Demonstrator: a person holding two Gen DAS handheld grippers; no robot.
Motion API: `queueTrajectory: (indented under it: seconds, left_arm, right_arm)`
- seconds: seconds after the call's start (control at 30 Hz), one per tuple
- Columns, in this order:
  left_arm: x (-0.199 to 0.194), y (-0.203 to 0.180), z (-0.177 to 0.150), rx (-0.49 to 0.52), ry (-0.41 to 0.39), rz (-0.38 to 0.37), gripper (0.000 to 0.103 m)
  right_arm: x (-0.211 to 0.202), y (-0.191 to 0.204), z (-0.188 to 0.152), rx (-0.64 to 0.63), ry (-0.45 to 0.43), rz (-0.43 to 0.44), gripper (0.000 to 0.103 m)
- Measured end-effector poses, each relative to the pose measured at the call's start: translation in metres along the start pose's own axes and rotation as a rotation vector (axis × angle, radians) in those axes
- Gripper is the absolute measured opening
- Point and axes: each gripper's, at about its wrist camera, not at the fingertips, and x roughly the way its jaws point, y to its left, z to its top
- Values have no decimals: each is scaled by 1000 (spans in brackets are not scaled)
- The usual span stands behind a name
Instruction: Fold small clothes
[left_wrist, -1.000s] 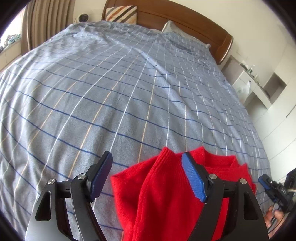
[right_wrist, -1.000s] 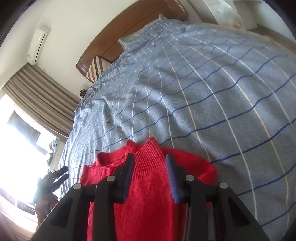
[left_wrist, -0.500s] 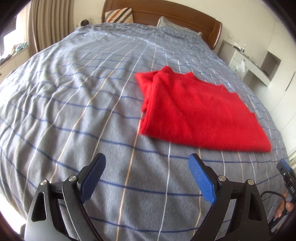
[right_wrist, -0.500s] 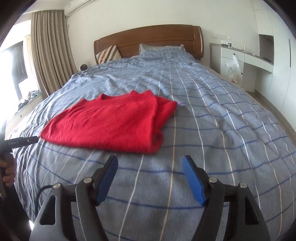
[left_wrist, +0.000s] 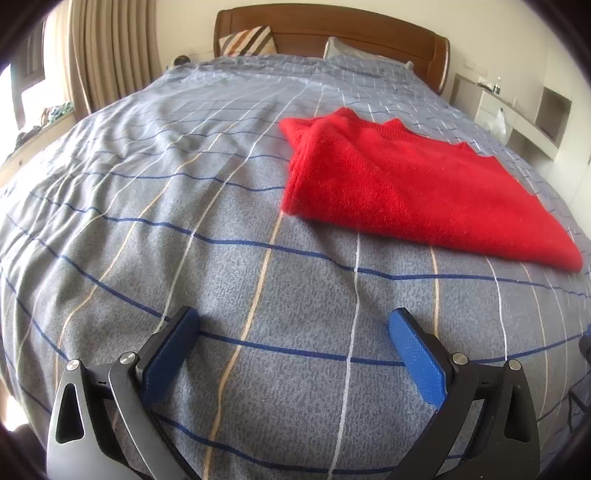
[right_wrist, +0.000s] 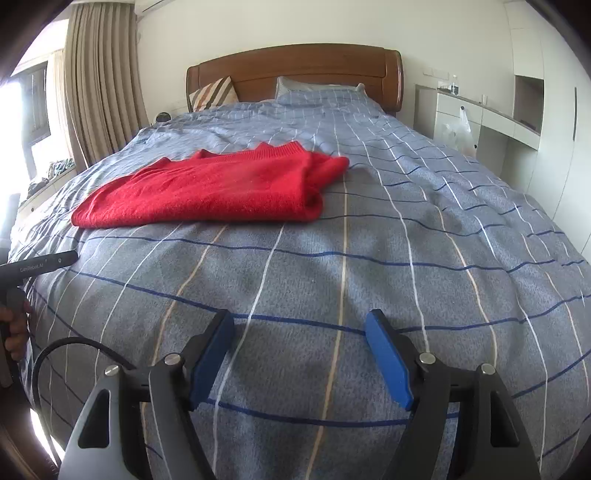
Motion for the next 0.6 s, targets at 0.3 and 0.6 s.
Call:
queueTrajectory:
  seconds: [0.3,0.6]
  left_arm:
    - [3,-2,-5,21,11,5,102]
    - [6,-3,0,31,61,1,102]
  right_arm:
    - [7,5,-5,-6,8,10,87]
    - [7,5,-8,0,6,18,90]
